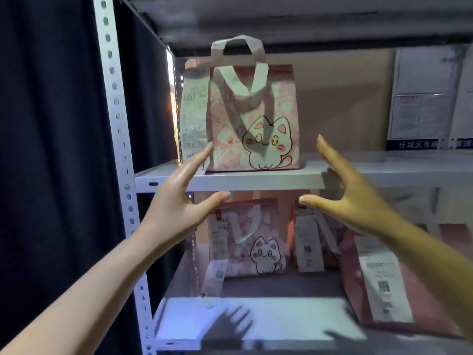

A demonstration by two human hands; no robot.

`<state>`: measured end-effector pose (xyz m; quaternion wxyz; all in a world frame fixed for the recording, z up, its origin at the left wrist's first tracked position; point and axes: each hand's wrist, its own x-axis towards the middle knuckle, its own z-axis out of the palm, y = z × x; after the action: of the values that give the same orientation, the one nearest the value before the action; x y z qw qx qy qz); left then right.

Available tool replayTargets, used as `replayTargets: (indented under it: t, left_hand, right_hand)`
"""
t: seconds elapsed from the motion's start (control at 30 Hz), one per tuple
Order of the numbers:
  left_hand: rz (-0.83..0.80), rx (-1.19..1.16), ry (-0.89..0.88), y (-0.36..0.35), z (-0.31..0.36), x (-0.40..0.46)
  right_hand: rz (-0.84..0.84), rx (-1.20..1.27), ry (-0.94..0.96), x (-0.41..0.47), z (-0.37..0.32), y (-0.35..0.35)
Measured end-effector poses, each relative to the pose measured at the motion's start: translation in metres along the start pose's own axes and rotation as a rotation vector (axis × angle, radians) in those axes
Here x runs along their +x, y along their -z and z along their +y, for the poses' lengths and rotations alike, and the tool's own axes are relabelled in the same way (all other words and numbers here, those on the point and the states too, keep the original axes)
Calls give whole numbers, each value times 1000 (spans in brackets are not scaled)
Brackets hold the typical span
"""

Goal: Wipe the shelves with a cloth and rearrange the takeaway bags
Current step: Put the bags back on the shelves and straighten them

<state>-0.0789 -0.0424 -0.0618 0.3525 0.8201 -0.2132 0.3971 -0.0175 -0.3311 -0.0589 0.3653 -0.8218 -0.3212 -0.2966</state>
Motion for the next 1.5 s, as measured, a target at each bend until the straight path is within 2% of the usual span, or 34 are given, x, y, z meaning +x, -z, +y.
replayTargets:
  t: [0.07, 0.17, 0.3, 0.53, 0.8, 1.07, 1.2, 1.33, 1.4, 1.5]
  left_hand:
    - [-78, -75, 60, -18, 2, -25]
    - [-171, -49, 169, -49, -2, -56]
    - [-198, -45, 358, -84, -2, -83]
    - [-210, 15, 504, -119, 7, -129]
    - [-196, 51, 682, -145, -17, -147]
    - [-189, 133, 716, -169, -81, -113]
    - [-188, 343, 643, -163, -143, -93]
    - [-188, 177, 637, -160, -192, -70]
    - [-196, 130, 623, -162, -212, -59]
    - [-176, 14, 696, -168, -236, -54]
  right_hand:
    - [-53, -5, 13, -23, 10, 1]
    - [-155, -40, 25, -58, 33, 0]
    - [-326, -48, -32, -97, 71, -4]
    - [-457, 23, -133, -132, 119, -7]
    - [-477, 217, -235, -136, 153, -31]
    - [-430, 343, -432, -100, 179, -88]
    - [-399, 308, -480, -74, 198, -129]
    - [-266, 313, -608, -48, 212, -175]
    - [-307, 269, -630, -36, 217, -190]
    - [-300, 332, -644, -26, 223, -204]
